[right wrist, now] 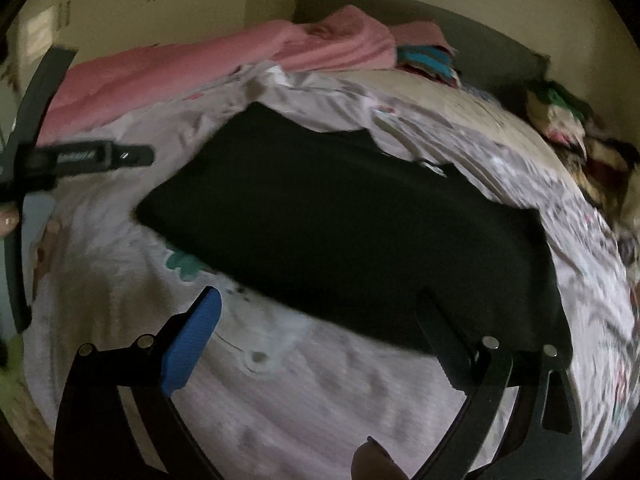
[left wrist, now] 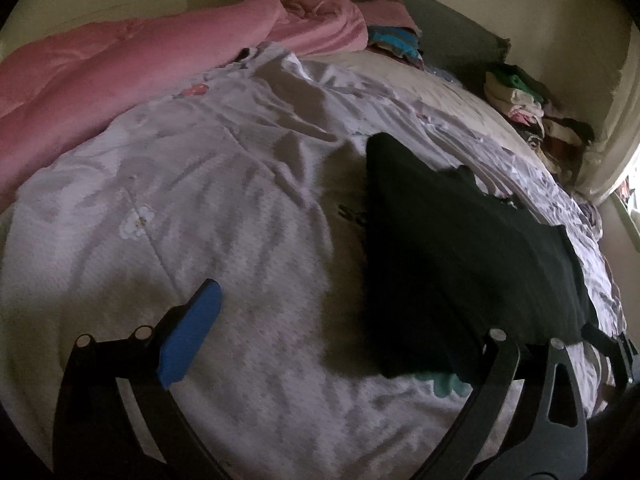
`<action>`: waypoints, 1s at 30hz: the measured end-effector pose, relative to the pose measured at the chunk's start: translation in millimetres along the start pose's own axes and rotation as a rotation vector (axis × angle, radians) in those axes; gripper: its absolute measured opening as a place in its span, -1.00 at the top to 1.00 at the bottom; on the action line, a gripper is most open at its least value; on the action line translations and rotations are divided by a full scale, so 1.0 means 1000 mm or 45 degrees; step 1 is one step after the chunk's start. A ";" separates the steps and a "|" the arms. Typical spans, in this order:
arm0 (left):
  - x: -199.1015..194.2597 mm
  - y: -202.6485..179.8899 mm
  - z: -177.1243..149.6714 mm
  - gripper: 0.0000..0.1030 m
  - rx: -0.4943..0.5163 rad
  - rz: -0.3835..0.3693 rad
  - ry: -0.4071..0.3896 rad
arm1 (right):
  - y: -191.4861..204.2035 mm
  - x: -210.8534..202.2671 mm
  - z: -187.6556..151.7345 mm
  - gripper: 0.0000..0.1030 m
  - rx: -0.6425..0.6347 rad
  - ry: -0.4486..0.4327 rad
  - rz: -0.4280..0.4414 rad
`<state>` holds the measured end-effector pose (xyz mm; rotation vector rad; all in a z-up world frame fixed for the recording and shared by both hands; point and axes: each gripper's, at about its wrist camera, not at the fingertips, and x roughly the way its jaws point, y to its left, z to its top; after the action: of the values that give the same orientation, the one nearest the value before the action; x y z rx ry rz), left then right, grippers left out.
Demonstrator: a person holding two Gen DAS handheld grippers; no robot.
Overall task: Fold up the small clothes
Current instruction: 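Grasp the folded black shirt's edges with both grippers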
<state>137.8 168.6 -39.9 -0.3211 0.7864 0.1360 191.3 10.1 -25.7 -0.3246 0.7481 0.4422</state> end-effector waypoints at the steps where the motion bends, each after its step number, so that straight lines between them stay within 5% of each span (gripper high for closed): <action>1: 0.001 0.001 0.002 -0.81 -0.002 0.002 0.001 | 0.008 0.004 0.003 -0.88 -0.036 -0.003 0.003; 12: 0.020 0.000 0.019 -0.81 0.027 0.045 0.030 | 0.070 0.045 0.016 -0.88 -0.327 0.003 -0.017; 30: 0.065 0.012 0.053 -0.81 -0.046 0.006 0.117 | 0.090 0.102 0.050 -0.91 -0.442 0.015 -0.129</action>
<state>215.9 197.7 -53.9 -0.3616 0.8762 0.1408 241.8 136.2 -75.5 -0.6874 0.6620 0.4745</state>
